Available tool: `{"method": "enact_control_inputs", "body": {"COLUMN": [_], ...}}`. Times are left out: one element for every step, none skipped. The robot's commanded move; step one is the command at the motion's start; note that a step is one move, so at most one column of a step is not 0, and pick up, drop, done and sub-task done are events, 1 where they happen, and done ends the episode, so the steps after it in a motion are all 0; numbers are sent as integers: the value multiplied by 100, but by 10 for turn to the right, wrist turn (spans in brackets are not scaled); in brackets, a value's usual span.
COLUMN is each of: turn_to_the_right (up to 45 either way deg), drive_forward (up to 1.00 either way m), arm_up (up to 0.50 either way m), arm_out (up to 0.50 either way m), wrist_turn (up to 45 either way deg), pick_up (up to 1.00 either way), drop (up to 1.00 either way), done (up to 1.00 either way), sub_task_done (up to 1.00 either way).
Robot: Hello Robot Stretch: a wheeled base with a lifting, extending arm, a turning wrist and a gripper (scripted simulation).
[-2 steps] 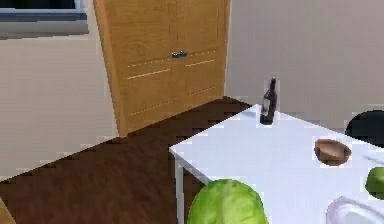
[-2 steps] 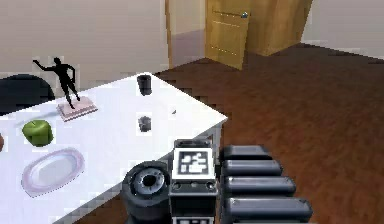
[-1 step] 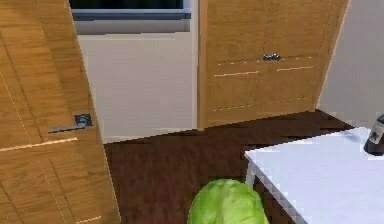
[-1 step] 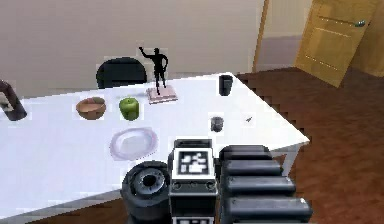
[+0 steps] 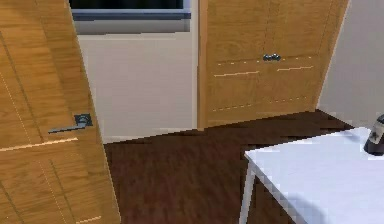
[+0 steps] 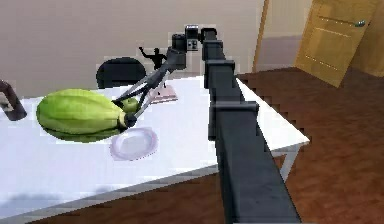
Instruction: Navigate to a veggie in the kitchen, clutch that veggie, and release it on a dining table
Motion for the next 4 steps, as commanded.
{"method": "enact_control_inputs", "body": {"turn_to_the_right": [0,0,0,0], "drive_forward": [0,0,0,0], "arm_up": [0,-4,-32,0], "arm_out": [0,0,0,0], "wrist_turn": [390,0,0,0], "pick_up": [0,0,0,0], "drop": [0,0,0,100], "done": [0,0,0,0], "sub_task_done": [0,0,0,0]}}
